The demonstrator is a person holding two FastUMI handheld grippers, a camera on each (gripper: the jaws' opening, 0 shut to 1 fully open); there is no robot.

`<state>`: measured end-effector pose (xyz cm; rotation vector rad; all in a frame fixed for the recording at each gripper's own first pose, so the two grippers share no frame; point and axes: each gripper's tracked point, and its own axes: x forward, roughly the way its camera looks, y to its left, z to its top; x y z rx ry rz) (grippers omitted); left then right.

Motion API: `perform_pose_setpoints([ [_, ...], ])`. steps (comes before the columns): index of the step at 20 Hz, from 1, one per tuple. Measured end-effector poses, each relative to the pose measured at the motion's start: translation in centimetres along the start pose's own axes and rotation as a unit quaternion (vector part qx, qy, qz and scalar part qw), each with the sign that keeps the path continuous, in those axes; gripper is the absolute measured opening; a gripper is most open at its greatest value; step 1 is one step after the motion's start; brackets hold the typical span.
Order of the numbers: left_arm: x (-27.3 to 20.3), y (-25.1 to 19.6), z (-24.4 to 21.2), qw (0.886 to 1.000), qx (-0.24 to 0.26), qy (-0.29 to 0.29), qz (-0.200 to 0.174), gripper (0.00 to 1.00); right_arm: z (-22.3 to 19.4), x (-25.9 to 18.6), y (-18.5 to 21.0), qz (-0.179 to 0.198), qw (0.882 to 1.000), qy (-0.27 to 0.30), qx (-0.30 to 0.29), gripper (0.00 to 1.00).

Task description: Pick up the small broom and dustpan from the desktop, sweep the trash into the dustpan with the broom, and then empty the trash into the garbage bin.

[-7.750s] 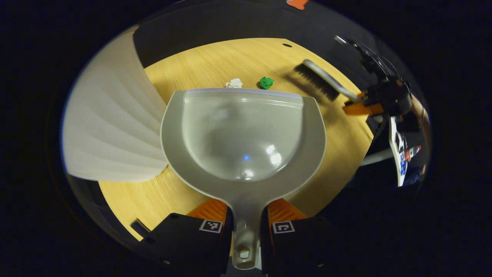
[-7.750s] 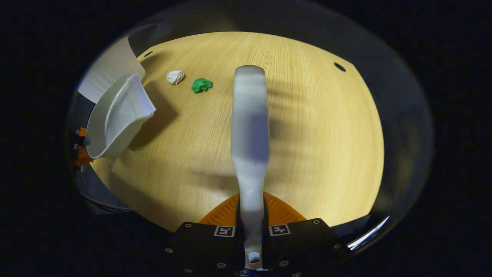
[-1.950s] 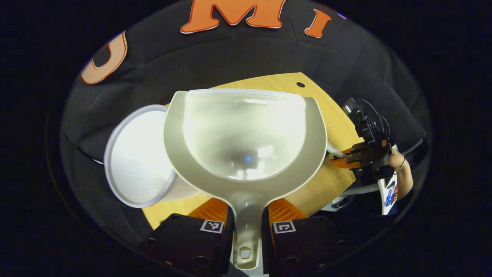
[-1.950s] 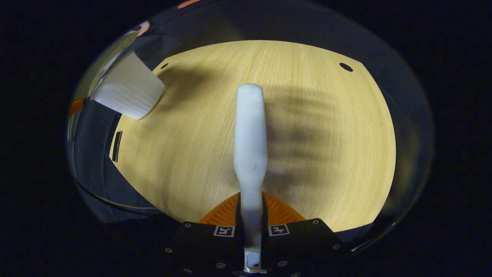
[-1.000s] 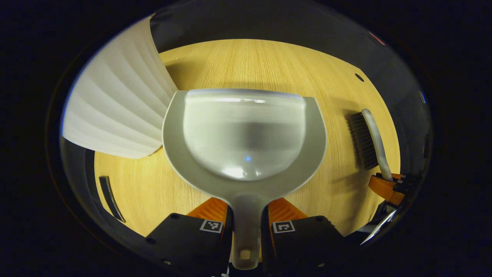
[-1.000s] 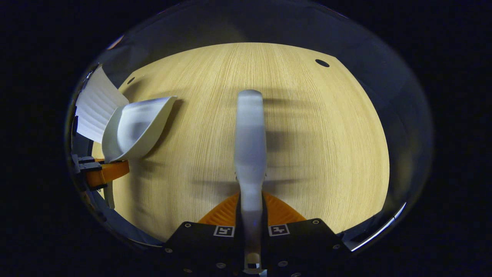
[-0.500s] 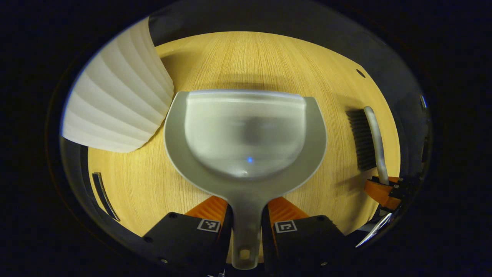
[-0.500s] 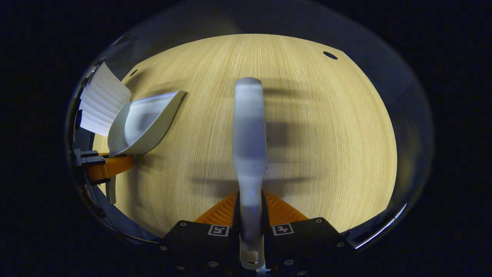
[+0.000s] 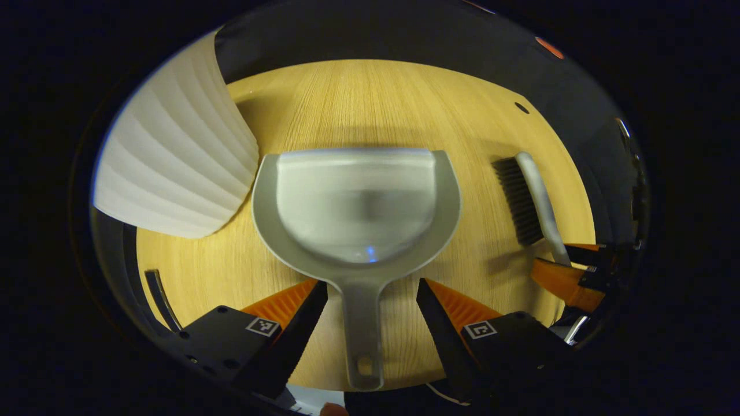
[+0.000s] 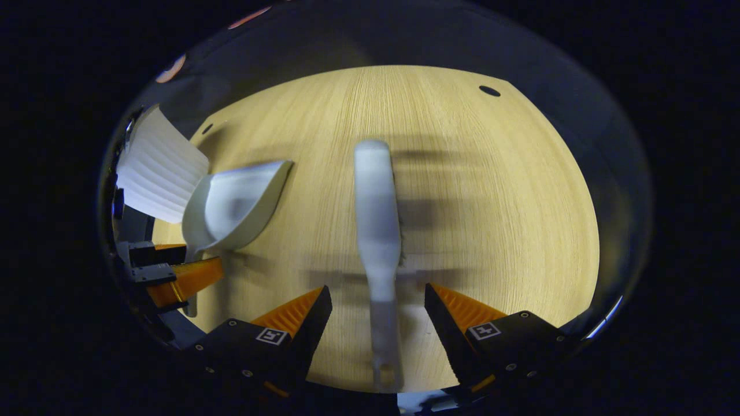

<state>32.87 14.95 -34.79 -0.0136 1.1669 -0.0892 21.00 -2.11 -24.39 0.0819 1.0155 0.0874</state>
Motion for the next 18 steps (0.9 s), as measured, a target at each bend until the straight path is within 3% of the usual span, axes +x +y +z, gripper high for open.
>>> perform_pose_setpoints([
  [1,-2.1,0.2,5.3,1.000,0.002,-0.023,0.000,0.99,1.0,-1.1,0.3,0.003,1.000,-0.024,0.001,0.97],
  [2,-3.8,0.9,6.7,0.999,0.002,-0.046,-0.002,0.99,2.2,-2.3,0.7,0.006,0.999,-0.048,0.001,0.97],
  [3,-4.5,0.1,5.4,0.998,0.000,-0.068,-0.004,0.99,3.6,-3.6,1.1,0.010,0.997,-0.071,0.000,0.97],
  [4,-8.1,-4.6,3.5,0.995,0.001,-0.097,-0.005,0.99,5.5,-5.1,1.2,0.012,0.995,-0.099,-0.001,0.97],
  [6,-10.1,-1.6,8.8,0.988,0.001,-0.155,-0.002,0.99,9.0,-8.4,1.9,0.016,0.988,-0.152,-0.008,0.97],
  [7,-12.9,2.6,9.8,0.982,-0.003,-0.186,-0.003,0.99,10.4,-10.4,2.4,0.020,0.983,-0.181,-0.009,0.97],
  [8,-11.5,2.0,10.8,0.975,-0.008,-0.220,-0.005,0.99,11.9,-12.4,3.0,0.024,0.978,-0.209,-0.011,0.97],
  [10,-15.0,3.0,13.8,0.959,-0.015,-0.284,-0.005,0.99,14.5,-15.9,4.0,0.031,0.963,-0.267,-0.016,0.97],
  [11,-11.0,3.2,14.2,0.948,-0.016,-0.317,-0.003,0.99,16.0,-17.8,4.3,0.035,0.955,-0.295,-0.016,0.97],
  [12,-16.5,3.6,14.6,0.937,-0.012,-0.349,0.004,0.99,17.0,-19.9,4.7,0.040,0.946,-0.321,-0.018,0.97],
  [13,-18.8,4.3,15.4,0.926,-0.008,-0.377,0.011,0.99,17.9,-21.9,5.2,0.042,0.937,-0.346,-0.017,0.97],
  [17,-21.1,4.3,16.5,0.883,0.008,-0.469,0.020,0.98,19.4,-25.7,4.9,0.022,0.896,-0.443,-0.025,0.96],
  [18,-21.1,4.3,16.6,0.876,0.007,-0.481,0.016,0.97,19.5,-26.3,4.7,0.012,0.887,-0.461,-0.025,0.96],
])
